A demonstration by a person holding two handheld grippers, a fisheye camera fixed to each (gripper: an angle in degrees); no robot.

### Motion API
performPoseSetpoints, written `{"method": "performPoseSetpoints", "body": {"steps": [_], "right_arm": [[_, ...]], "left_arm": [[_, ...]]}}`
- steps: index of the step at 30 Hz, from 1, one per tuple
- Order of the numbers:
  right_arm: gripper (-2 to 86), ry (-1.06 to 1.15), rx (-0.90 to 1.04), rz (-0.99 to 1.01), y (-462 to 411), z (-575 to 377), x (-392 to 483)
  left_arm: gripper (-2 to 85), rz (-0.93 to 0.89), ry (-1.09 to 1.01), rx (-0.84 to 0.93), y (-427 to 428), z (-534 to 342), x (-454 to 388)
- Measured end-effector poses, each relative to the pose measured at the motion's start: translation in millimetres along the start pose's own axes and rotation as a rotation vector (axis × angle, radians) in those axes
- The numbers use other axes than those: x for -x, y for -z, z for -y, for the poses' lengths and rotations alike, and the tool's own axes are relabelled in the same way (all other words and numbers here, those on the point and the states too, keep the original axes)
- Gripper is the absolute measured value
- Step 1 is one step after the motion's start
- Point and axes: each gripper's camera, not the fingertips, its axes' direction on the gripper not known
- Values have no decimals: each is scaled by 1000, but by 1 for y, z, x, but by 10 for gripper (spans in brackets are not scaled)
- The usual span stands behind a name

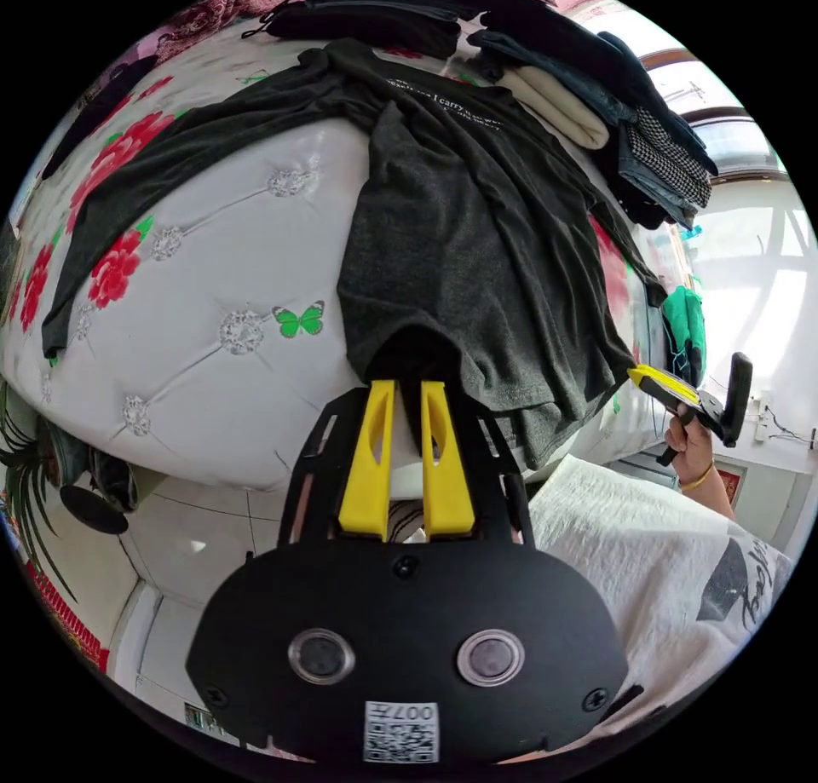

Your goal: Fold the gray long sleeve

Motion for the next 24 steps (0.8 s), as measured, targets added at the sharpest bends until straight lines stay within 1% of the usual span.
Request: {"method": "performPoseSetpoints", "body": {"steps": [2,7,10,12,14,16,19,21,22,24], "right_arm": [[0,-4,-13,11,2,-2,-6],[-1,-43,-62,60,12,-14,-25],[-1,-80,-151,102,41,-32,-39],[-1,-95,-236,169,67,-50,-49],[-1,-94,-261,208,79,-63,-55],[-1,-88,-249,239,84,-73,-58],[-1,-90,-231,279,80,-86,-63],[-1,-148,-172,295,64,-88,-76],[-1,-166,-158,303,60,-87,-80],[-2,-234,-140,377,51,-76,-99]], "left_arm": [[26,-10,14,14,1,1,2],[-2,35,2,-44,26,-21,7],[-6,162,-39,-114,79,-59,12],[-7,310,-49,-176,124,-99,21],[-7,382,-27,-179,147,-123,33],[-8,397,25,-192,163,-144,48],[-8,346,100,-208,169,-163,76],[-8,202,184,-237,164,-167,104],[-8,159,198,-252,163,-166,111],[-8,21,238,-301,165,-152,137]]}}
